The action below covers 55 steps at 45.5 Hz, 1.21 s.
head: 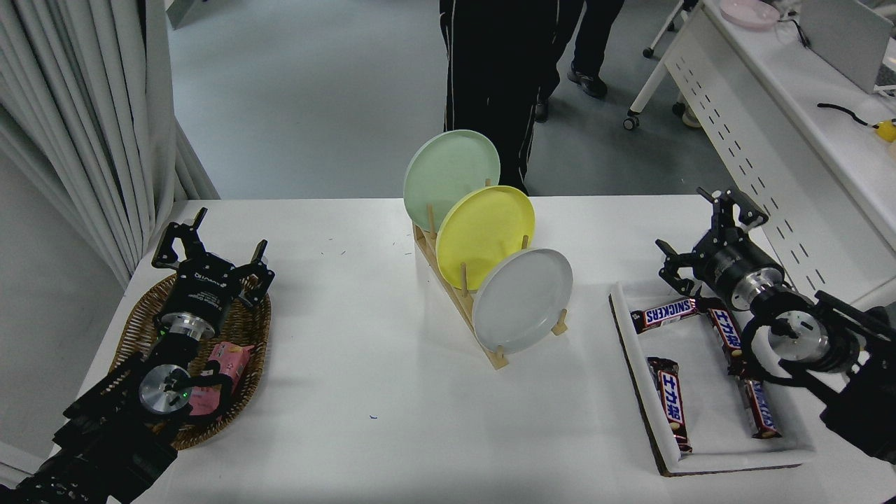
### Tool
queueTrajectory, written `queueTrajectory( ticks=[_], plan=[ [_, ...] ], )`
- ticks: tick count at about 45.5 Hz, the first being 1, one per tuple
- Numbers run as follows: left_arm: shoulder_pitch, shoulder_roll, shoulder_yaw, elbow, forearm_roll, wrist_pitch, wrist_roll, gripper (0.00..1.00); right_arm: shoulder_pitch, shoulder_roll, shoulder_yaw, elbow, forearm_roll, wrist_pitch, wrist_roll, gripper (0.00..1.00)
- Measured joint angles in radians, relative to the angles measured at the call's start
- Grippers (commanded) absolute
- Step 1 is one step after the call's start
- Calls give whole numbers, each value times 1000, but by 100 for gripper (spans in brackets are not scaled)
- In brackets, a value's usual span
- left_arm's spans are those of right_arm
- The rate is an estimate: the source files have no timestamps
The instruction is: Place the plate on the table
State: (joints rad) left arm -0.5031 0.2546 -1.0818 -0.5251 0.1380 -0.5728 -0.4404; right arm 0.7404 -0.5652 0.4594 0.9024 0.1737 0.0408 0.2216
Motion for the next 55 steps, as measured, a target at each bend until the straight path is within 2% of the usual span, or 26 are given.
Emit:
queueTrajectory(
  ticks=[19,33,47,55],
  plan=[
    [0,0,0,0,0,0,0,100,191,-136,-333,89,34,2,-1,99],
    [0,0,0,0,0,0,0,100,422,-235,-628,219,40,2,-1,99],
    [0,0,0,0,0,-1,0,100,570,-238,-770,328,71,-2,-18,99],
    [0,0,0,0,0,-1,0,100,612,-204,-788,361,157,-8,-98,99]
  ],
)
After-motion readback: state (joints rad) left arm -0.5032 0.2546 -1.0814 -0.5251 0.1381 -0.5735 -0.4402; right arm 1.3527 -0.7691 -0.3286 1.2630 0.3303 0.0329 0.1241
